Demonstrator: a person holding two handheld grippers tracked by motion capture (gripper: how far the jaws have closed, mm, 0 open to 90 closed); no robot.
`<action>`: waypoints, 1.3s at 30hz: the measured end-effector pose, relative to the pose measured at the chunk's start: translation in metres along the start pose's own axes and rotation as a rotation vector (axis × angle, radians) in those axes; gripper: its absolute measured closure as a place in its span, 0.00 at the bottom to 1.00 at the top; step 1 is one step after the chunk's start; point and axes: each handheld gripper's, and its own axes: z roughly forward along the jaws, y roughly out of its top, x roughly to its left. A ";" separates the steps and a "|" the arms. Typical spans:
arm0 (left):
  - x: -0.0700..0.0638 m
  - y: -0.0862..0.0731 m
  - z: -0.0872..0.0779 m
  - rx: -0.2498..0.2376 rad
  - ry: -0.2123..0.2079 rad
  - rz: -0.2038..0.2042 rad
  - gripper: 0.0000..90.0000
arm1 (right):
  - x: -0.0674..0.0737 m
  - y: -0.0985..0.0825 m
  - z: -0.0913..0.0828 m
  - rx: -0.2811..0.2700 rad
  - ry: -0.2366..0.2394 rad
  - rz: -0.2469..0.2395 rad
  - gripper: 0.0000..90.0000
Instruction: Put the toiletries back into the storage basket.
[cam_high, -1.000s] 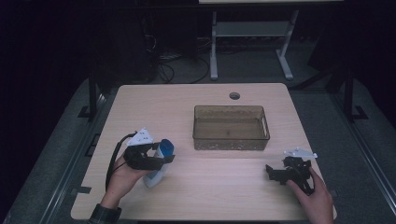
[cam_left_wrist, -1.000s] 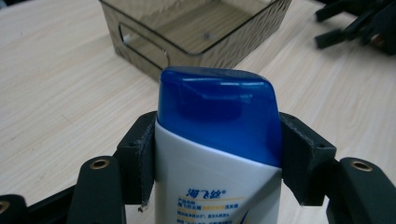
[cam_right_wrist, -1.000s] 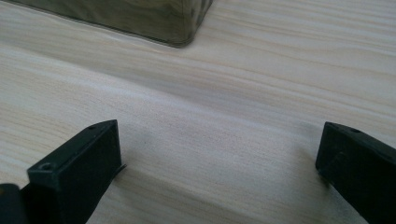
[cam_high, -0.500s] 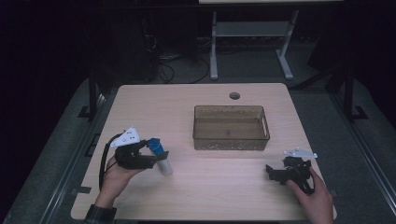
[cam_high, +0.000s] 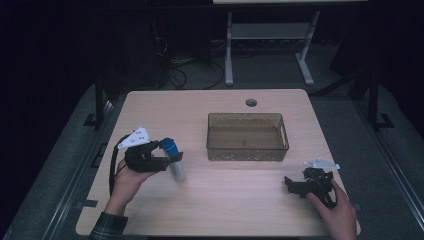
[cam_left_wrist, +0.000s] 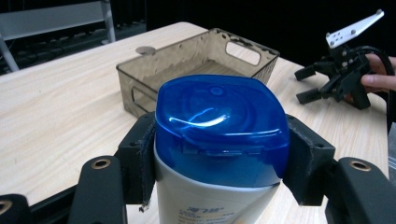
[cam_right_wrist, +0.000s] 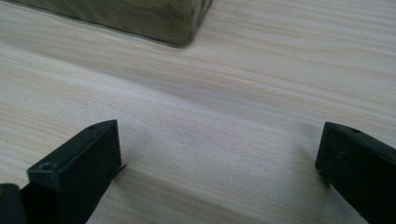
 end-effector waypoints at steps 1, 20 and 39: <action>0.000 0.003 0.001 -0.003 -0.002 0.003 0.41 | 0.000 0.000 0.000 0.000 0.000 0.000 0.00; 0.008 0.053 0.018 -0.059 -0.038 0.022 0.41 | 0.000 0.000 0.000 -0.001 0.000 0.000 0.00; 0.006 0.095 0.050 -0.084 -0.067 0.045 0.41 | 0.000 0.000 0.000 0.000 0.001 0.000 0.00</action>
